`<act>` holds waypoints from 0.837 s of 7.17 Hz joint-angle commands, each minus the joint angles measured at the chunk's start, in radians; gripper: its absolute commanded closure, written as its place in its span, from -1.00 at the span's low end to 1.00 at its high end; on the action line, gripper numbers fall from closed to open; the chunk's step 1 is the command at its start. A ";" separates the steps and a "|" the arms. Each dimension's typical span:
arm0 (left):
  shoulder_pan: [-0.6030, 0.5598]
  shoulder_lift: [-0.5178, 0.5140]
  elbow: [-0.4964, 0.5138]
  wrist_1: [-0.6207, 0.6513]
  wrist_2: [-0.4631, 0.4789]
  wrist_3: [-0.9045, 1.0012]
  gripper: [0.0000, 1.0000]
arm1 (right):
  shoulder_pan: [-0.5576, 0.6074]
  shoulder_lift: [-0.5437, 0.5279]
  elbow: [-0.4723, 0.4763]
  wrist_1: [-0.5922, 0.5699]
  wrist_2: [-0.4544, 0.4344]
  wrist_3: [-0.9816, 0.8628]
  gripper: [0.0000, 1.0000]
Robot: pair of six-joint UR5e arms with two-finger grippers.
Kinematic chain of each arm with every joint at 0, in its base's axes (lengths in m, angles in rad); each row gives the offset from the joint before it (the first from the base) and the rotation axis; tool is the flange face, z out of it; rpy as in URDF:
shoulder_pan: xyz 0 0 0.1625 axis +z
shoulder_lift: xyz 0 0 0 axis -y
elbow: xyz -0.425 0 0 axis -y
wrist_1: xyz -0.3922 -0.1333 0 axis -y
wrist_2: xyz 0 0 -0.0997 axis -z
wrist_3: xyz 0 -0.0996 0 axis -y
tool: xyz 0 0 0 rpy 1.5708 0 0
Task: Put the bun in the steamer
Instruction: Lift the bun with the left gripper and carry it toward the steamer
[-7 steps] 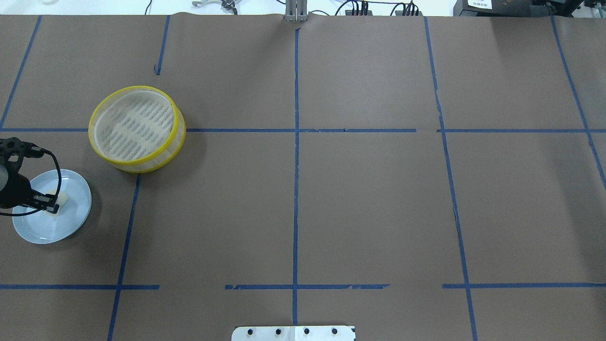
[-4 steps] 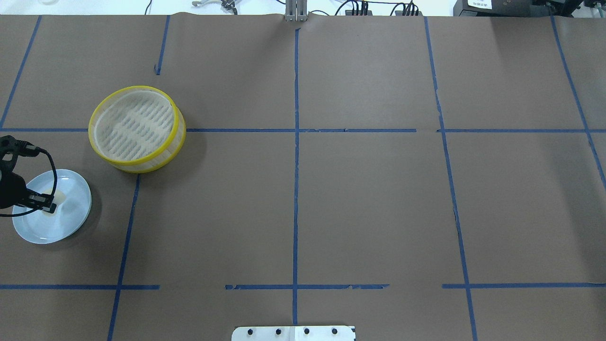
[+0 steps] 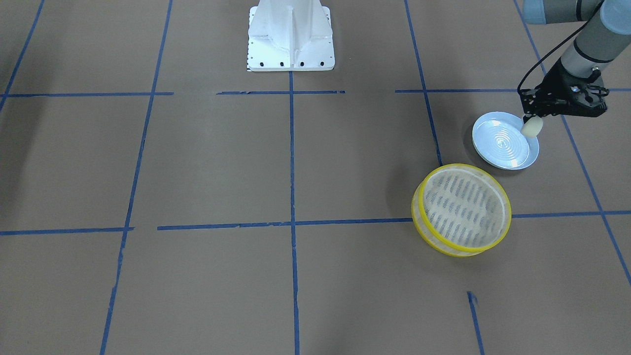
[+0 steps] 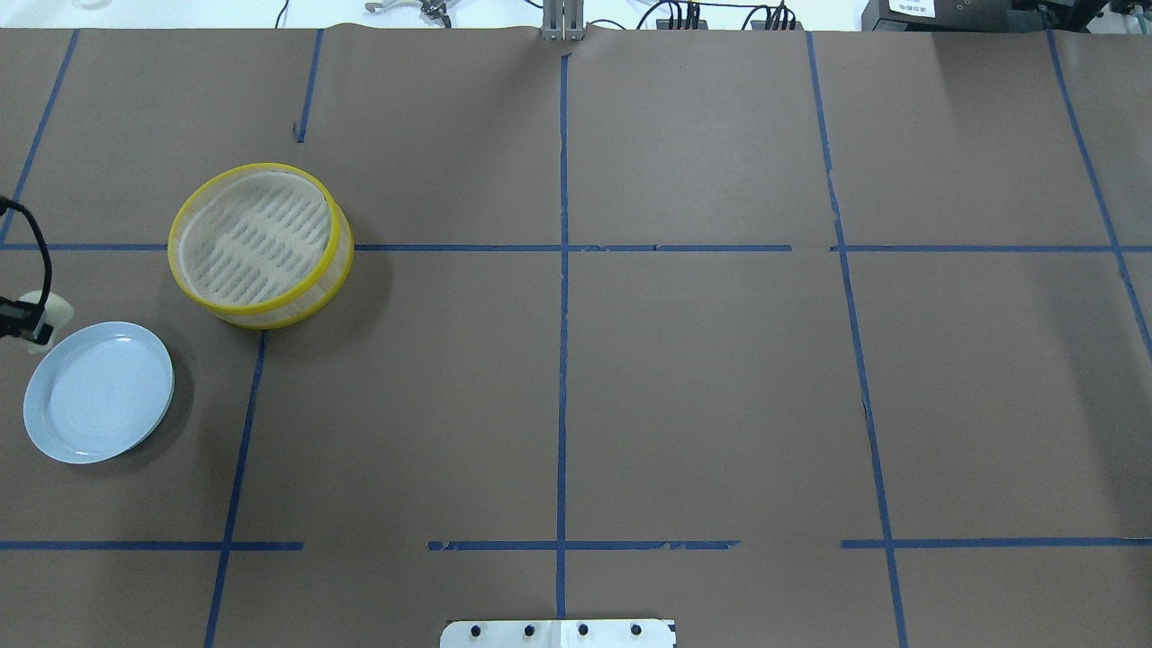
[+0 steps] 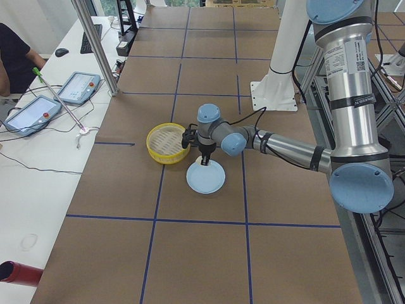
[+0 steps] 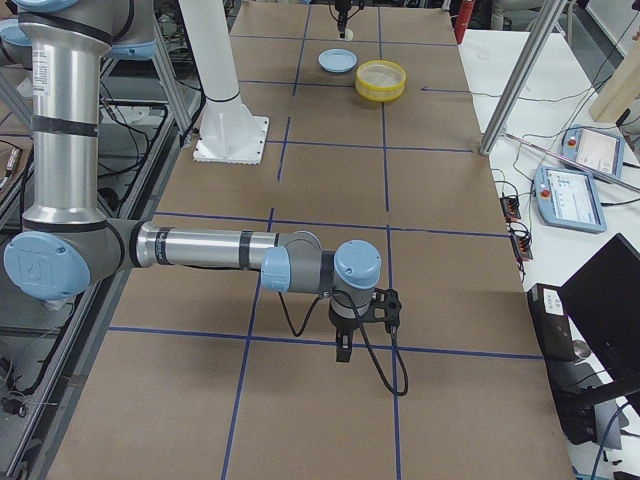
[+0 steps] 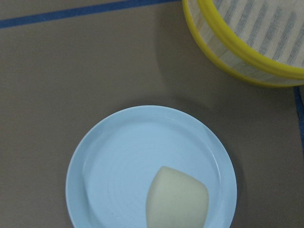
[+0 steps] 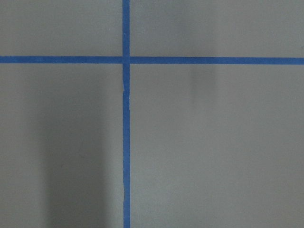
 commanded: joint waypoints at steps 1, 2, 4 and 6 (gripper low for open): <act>-0.054 -0.266 0.019 0.342 0.011 0.108 0.59 | 0.000 0.000 0.000 0.000 -0.001 0.000 -1.00; -0.053 -0.359 0.076 0.384 0.010 0.108 0.59 | 0.000 0.000 0.000 0.000 -0.001 0.000 -1.00; -0.027 -0.529 0.266 0.375 -0.004 0.097 0.58 | 0.000 0.000 0.000 0.000 -0.001 0.000 -1.00; 0.061 -0.550 0.418 0.214 -0.002 0.091 0.58 | 0.001 0.000 0.000 0.000 -0.001 0.000 -1.00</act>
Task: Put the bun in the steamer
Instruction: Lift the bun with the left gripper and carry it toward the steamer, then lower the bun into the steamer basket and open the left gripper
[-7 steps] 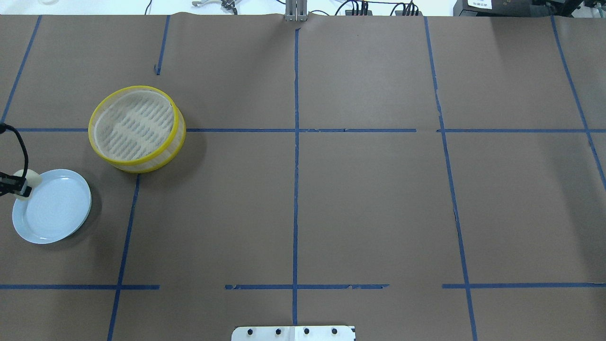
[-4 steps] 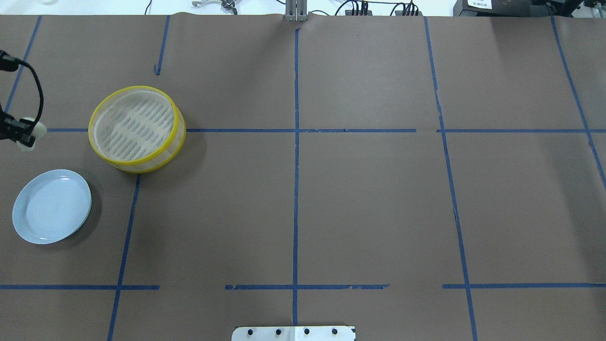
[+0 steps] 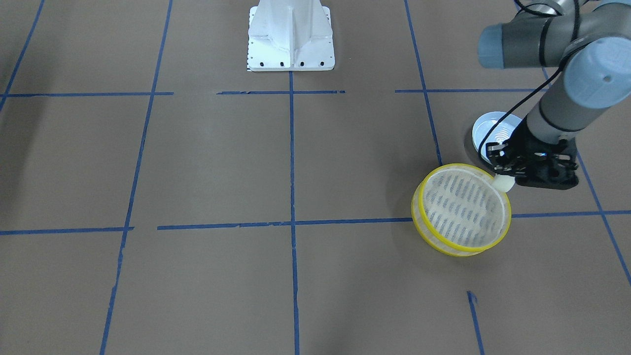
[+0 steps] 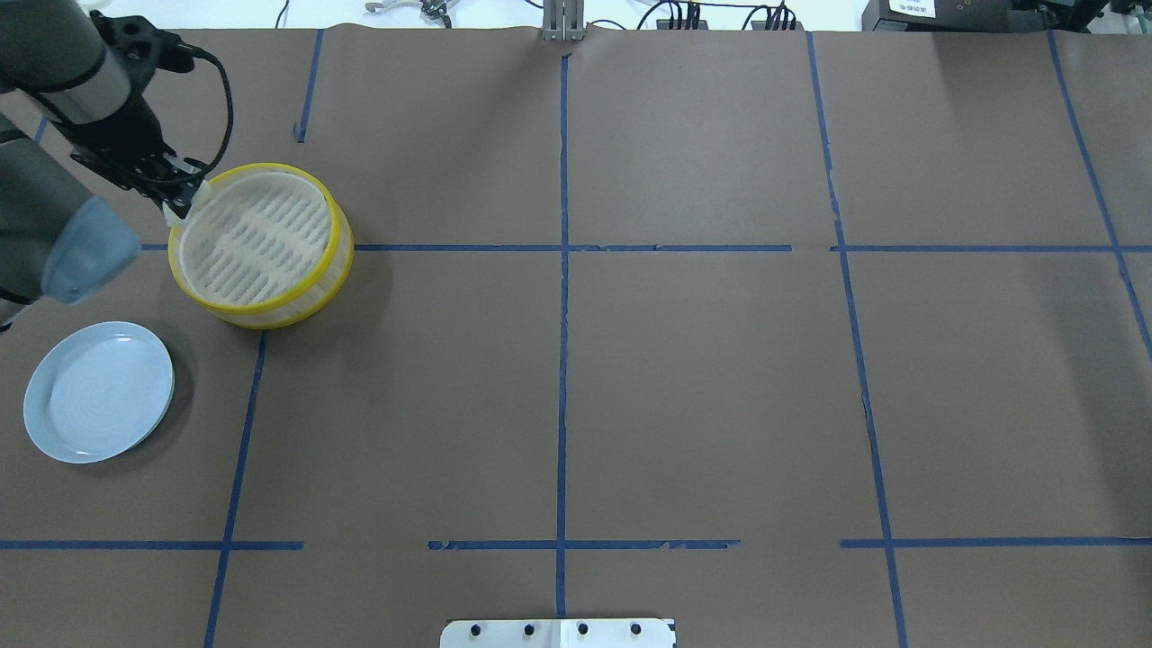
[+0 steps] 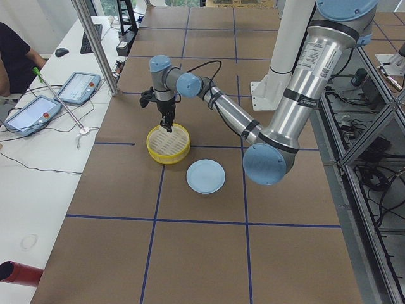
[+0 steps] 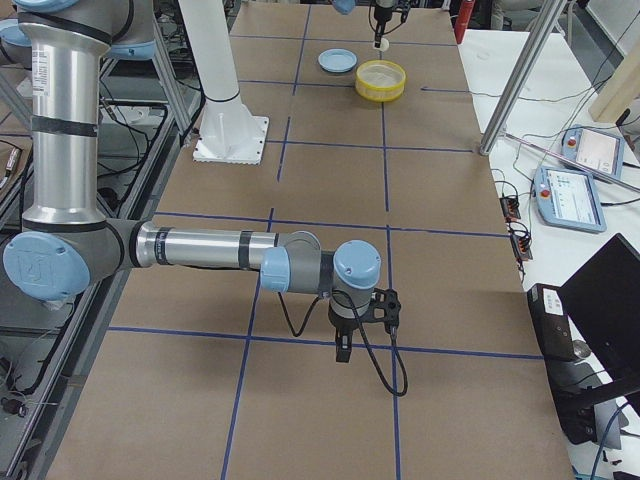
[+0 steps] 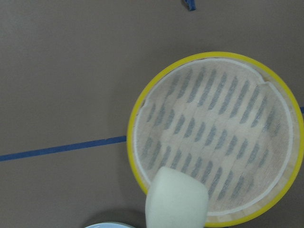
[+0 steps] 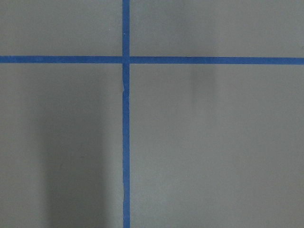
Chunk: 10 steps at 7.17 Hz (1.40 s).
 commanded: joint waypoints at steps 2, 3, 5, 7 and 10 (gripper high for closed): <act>0.089 -0.012 0.191 -0.236 0.004 -0.061 0.58 | 0.000 0.000 0.000 0.000 0.000 0.000 -1.00; 0.103 -0.012 0.194 -0.237 0.004 -0.062 0.56 | 0.001 0.000 0.000 0.000 0.000 0.000 -1.00; 0.117 -0.009 0.203 -0.237 0.007 -0.059 0.30 | 0.001 0.000 0.000 0.000 0.000 0.000 -1.00; 0.117 -0.009 0.203 -0.238 0.009 -0.058 -0.45 | 0.001 0.000 0.000 0.000 0.000 0.000 -1.00; 0.088 -0.010 0.168 -0.237 0.010 -0.049 -1.00 | 0.001 0.000 0.000 0.000 0.000 0.000 -1.00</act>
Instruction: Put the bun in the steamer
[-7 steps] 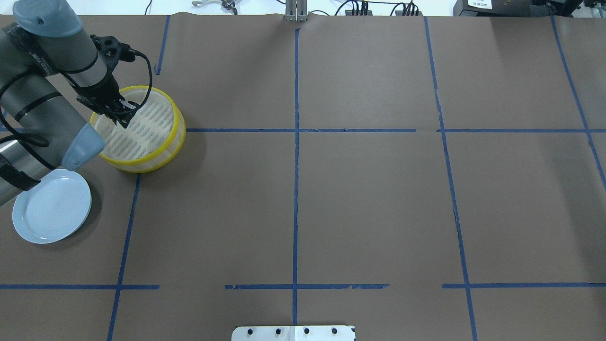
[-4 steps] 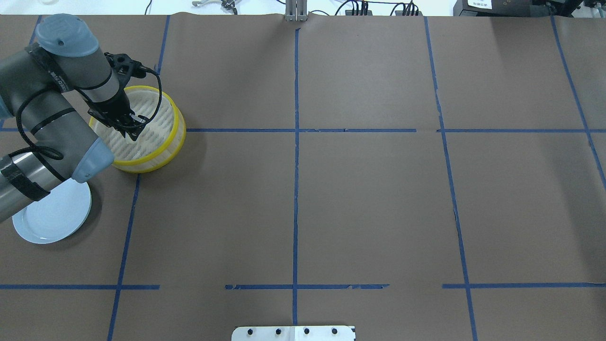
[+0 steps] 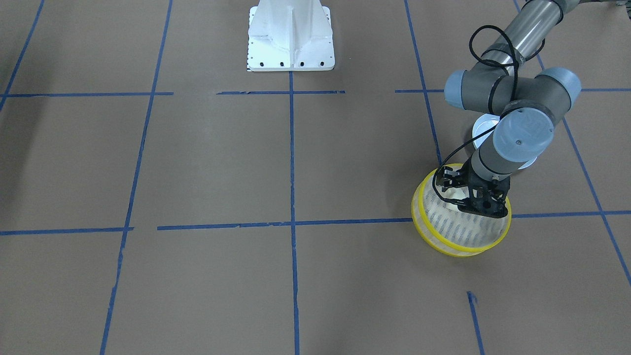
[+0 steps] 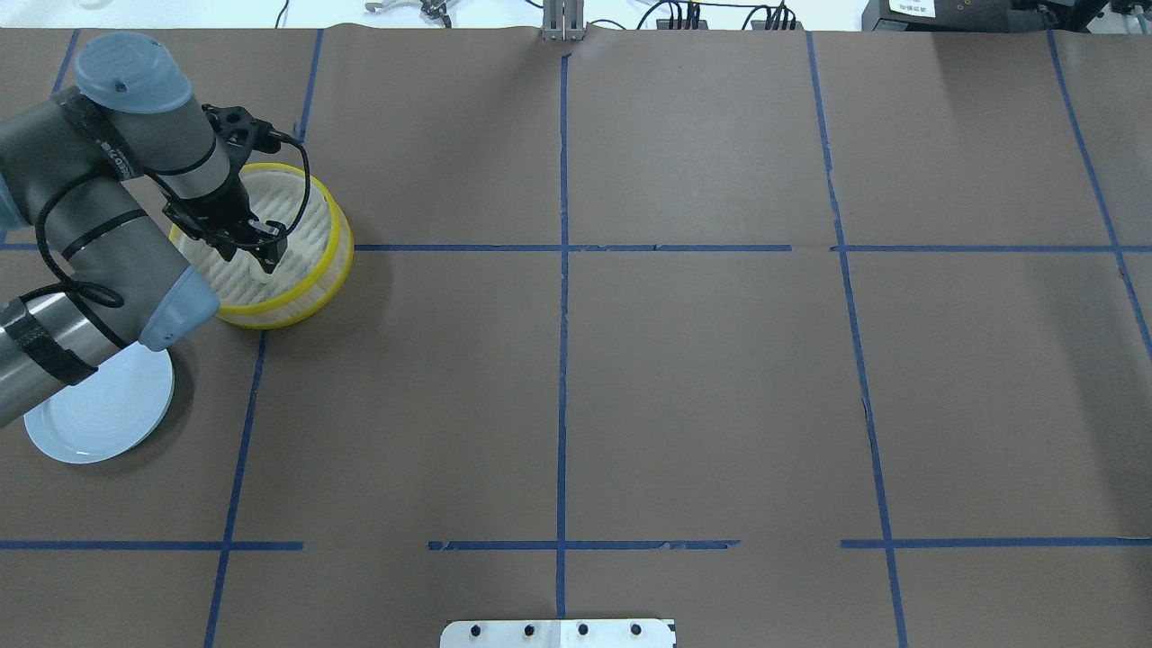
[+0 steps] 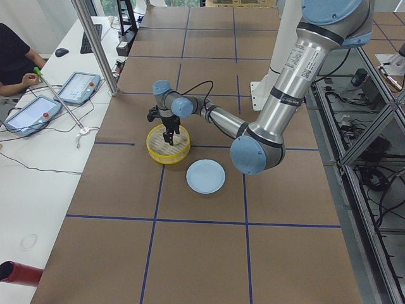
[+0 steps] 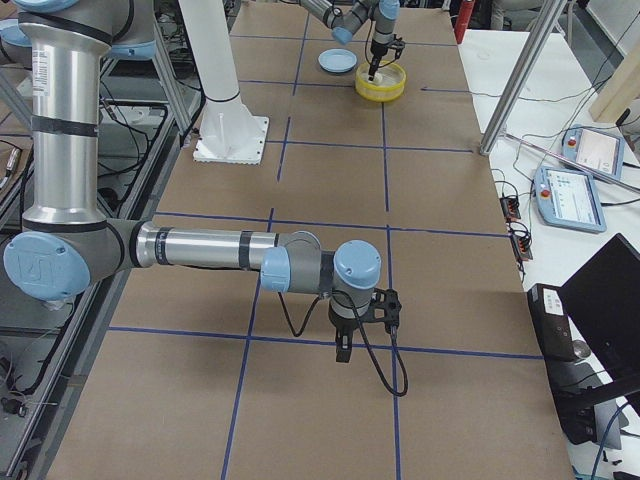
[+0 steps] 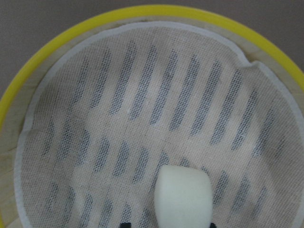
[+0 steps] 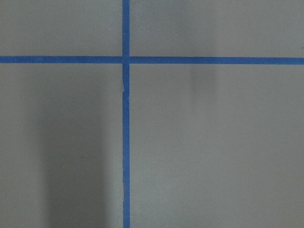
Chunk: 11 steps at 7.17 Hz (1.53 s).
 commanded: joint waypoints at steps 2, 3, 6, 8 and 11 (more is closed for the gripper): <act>-0.136 0.083 -0.243 0.032 -0.005 0.010 -1.00 | -0.001 0.000 0.000 0.000 0.000 0.000 -1.00; -0.164 0.133 -0.358 0.052 -0.003 0.055 -1.00 | 0.001 0.000 0.000 0.000 0.000 0.000 -1.00; -0.489 0.194 -0.359 0.200 -0.103 0.339 -1.00 | 0.001 0.000 0.000 0.000 0.000 0.000 -1.00; -0.690 0.320 -0.207 0.195 -0.138 0.726 -1.00 | 0.001 0.000 0.000 0.000 0.000 0.000 -1.00; -0.703 0.477 -0.156 0.159 -0.143 0.758 -1.00 | -0.001 0.000 0.000 0.000 0.000 0.000 -1.00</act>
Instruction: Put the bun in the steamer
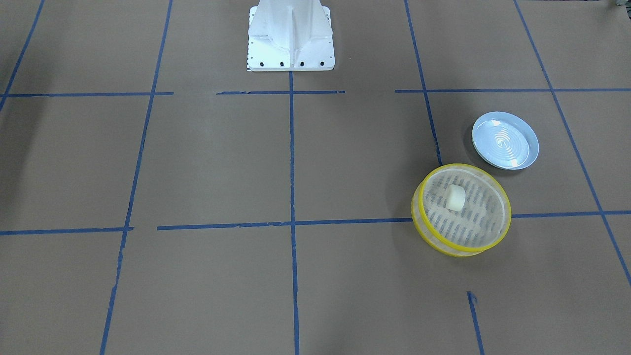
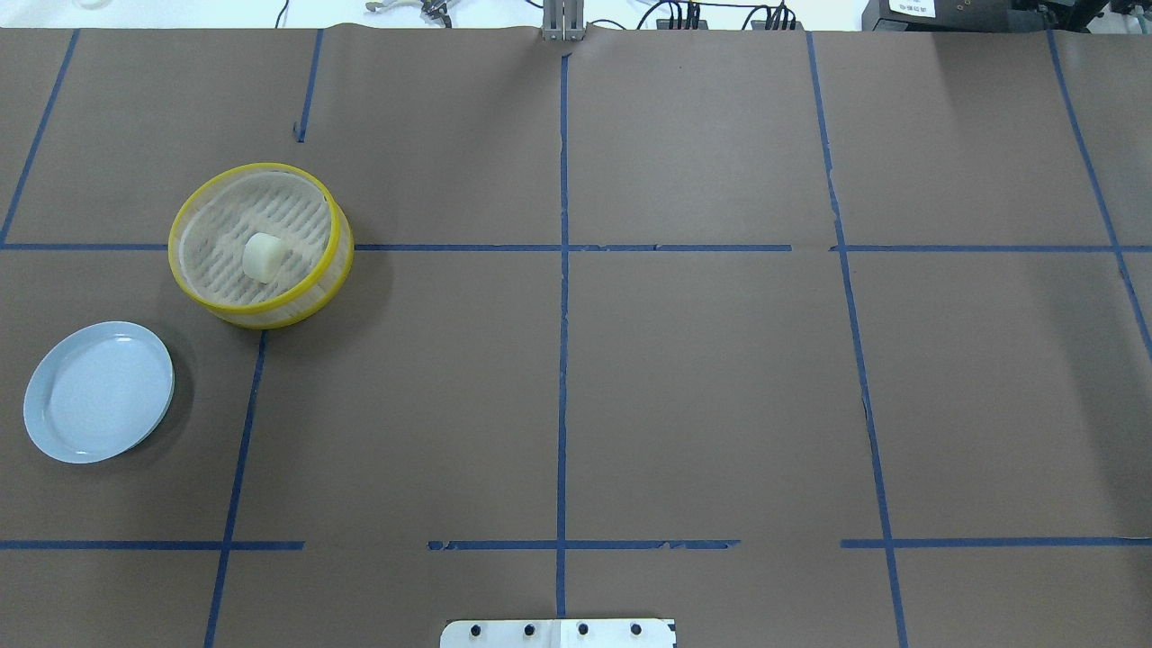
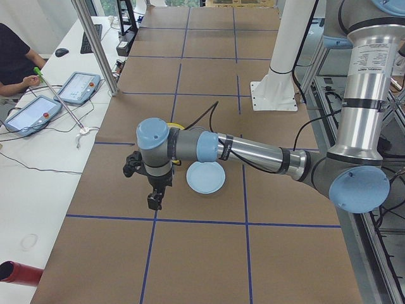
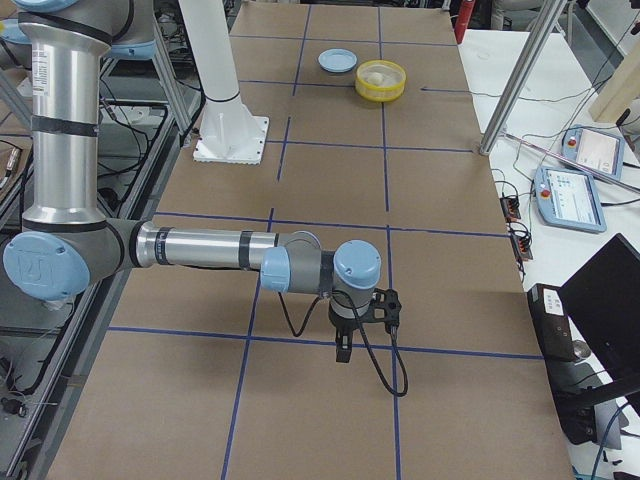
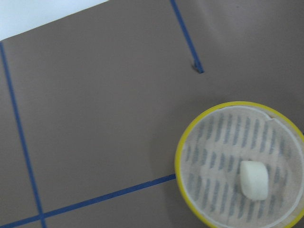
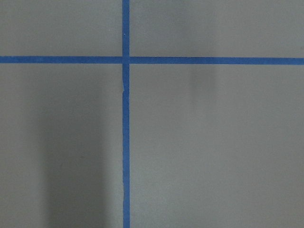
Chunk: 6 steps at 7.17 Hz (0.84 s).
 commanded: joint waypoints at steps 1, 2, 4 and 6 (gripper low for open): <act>-0.006 0.095 0.029 -0.014 -0.004 0.008 -1.00 | -0.001 0.000 0.000 0.000 0.000 0.001 -1.00; -0.006 0.112 0.028 -0.014 -0.004 0.007 -1.00 | 0.001 0.000 0.000 0.000 0.000 0.001 -1.00; -0.006 0.118 0.032 -0.014 -0.004 0.005 -1.00 | -0.001 0.000 0.000 0.000 0.000 0.001 -1.00; -0.004 0.115 0.031 -0.014 -0.004 -0.001 -1.00 | -0.001 0.000 0.000 0.000 0.000 0.001 -1.00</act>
